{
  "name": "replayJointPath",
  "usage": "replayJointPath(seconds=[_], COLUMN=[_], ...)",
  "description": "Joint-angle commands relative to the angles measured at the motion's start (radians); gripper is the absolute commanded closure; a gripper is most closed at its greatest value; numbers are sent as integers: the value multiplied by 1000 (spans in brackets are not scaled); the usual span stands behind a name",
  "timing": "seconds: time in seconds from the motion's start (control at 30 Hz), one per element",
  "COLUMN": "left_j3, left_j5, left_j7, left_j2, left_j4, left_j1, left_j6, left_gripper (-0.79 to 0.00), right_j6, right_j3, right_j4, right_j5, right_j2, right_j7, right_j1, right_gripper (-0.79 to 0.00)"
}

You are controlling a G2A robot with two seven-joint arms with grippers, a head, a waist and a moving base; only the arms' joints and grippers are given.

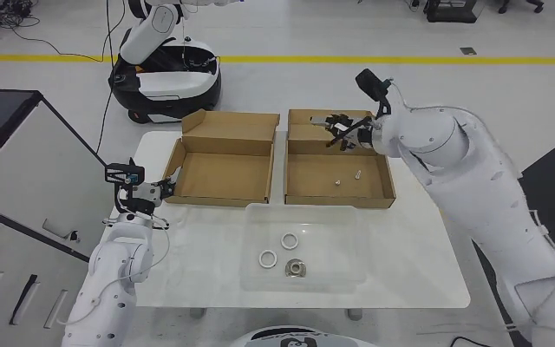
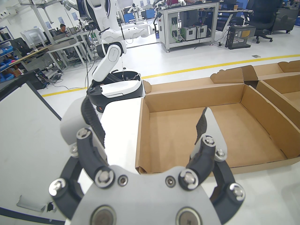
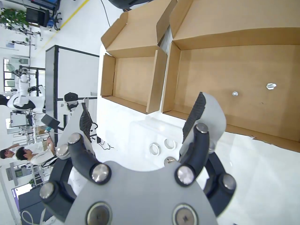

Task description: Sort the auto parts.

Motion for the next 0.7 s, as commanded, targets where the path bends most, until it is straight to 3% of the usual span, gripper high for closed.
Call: replayJointPath(seconds=[0.0,0.33,0.67], left_j3=[0,0,0], left_j5=[0,0,0], left_j7=[0,0,0], left_j2=[0,0,0], left_j4=[0,0,0], left_j1=[0,0,0], left_j6=[0,0,0], left_gripper=[-785,-785,-785], right_j6=[-33,-200,-304], right_j3=[73,358,560], right_j4=[-39,-174,-212], right_j5=[29,150,200], right_j2=[13,55,79], right_j7=[-5,-9,62], right_j1=[-63,-316,-484], right_gripper=[-785,-785,-785])
